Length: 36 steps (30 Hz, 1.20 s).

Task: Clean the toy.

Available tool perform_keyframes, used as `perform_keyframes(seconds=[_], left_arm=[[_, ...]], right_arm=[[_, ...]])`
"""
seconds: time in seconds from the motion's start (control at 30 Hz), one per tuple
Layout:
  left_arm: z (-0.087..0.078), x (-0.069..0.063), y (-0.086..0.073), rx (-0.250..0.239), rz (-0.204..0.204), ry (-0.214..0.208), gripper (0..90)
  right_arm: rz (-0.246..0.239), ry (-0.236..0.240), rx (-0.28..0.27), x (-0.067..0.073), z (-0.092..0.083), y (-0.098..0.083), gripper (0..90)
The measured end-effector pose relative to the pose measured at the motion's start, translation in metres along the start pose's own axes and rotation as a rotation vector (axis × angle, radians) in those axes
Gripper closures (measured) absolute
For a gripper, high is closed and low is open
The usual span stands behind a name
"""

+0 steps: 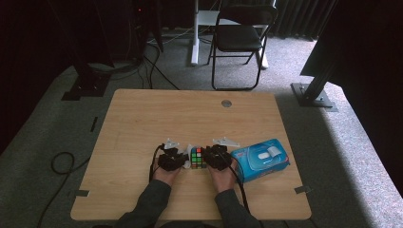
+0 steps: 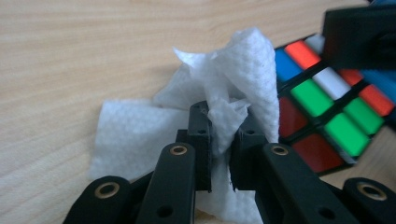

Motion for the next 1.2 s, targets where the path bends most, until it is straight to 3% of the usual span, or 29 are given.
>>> perform_keyframes(seconds=[0.17, 0.33, 0.6, 0.83, 1.0, 1.2], left_arm=[[-0.013, -0.007, 0.004, -0.032, 0.018, -0.026, 81.8], [-0.011, -0.009, 0.003, -0.031, 0.001, -0.031, 82.0], [0.007, -0.005, -0.011, 0.054, -0.025, -0.007, 82.3], [0.008, -0.003, -0.010, 0.070, 0.010, -0.001, 82.0], [-0.004, -0.002, -0.002, 0.017, -0.017, -0.012, 81.5], [-0.024, -0.009, 0.004, -0.046, -0.008, -0.030, 81.5]], right_arm=[[0.005, 0.005, 0.001, -0.001, 0.000, 0.000, 70.0], [0.008, 0.004, 0.000, -0.001, 0.000, 0.000, 70.0], [0.015, 0.002, -0.005, 0.000, 0.000, 0.000, 70.1], [0.007, 0.000, 0.000, -0.001, 0.000, 0.000, 70.1], [0.010, 0.005, 0.001, -0.001, 0.000, 0.000, 70.1], [0.009, 0.008, 0.004, -0.001, 0.001, 0.001, 70.1]])
Point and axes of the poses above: each handheld gripper's, and its own axes: z roughly forward along the jaws, y roughly out of its top, x roughly to its left, the point moved 3 cm from there along z, roughly forward along the jaws, and after that the axes turned 5 degrees about z, right-handed, at the moved point
